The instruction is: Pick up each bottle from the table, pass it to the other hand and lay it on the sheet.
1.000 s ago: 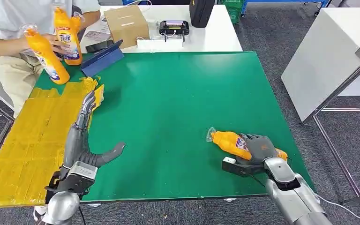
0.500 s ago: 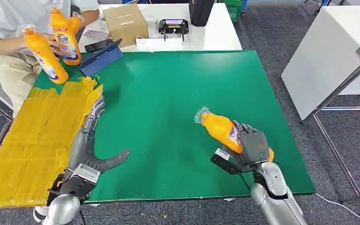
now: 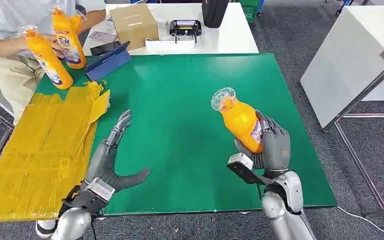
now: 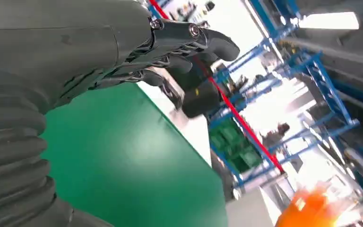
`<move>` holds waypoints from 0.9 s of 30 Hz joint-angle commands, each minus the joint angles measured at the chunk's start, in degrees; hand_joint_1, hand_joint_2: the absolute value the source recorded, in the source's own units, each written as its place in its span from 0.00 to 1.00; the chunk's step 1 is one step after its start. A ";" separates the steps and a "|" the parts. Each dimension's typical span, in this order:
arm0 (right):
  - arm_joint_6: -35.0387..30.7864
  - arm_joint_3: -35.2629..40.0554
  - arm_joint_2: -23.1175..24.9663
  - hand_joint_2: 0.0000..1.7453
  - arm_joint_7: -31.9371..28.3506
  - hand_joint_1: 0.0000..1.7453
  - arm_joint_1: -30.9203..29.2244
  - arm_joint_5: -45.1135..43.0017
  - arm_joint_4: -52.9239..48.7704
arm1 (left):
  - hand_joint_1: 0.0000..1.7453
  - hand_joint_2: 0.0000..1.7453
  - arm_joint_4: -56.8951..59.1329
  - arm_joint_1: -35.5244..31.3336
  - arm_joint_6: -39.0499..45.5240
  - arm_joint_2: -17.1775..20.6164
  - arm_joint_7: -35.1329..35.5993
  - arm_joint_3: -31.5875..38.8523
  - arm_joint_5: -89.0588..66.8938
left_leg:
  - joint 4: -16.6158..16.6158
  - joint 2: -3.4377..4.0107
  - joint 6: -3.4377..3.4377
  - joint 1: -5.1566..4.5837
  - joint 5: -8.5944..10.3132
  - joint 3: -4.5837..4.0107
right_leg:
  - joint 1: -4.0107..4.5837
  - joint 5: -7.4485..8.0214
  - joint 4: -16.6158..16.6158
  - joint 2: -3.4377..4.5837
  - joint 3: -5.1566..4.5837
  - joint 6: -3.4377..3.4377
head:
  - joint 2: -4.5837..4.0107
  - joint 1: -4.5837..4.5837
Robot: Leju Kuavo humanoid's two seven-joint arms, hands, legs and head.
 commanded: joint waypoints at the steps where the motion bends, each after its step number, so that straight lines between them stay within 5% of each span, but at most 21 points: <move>1: 11.62 5.24 4.58 1.00 -5.31 1.00 -1.42 -17.41 -0.29 | 0.00 1.00 7.42 -5.05 -3.88 -0.12 -0.13 -4.96 5.02 | 0.00 -0.10 -0.10 0.07 -0.11 0.23 | 0.03 -0.12 -0.01 0.18 0.25 -0.11 | 0.00 0.00; 16: 14.67 26.27 11.46 1.00 -8.85 1.00 -7.28 -18.14 25.91 | 0.00 1.00 10.00 -9.68 -8.55 -0.70 0.07 -8.93 15.73 | -0.05 0.03 -0.09 0.13 -0.07 0.22 | 0.10 -0.06 -0.08 0.25 0.25 -0.11 | 0.00 0.00; 27: 10.62 31.49 11.12 1.00 -9.35 1.00 -7.86 -13.56 24.87 | 0.00 1.00 11.60 -10.15 -7.22 -1.10 0.09 -8.81 15.03 | 0.00 -0.03 -0.12 0.15 -0.14 0.27 | 0.11 -0.13 -0.05 0.30 0.32 -0.14 | 0.00 0.02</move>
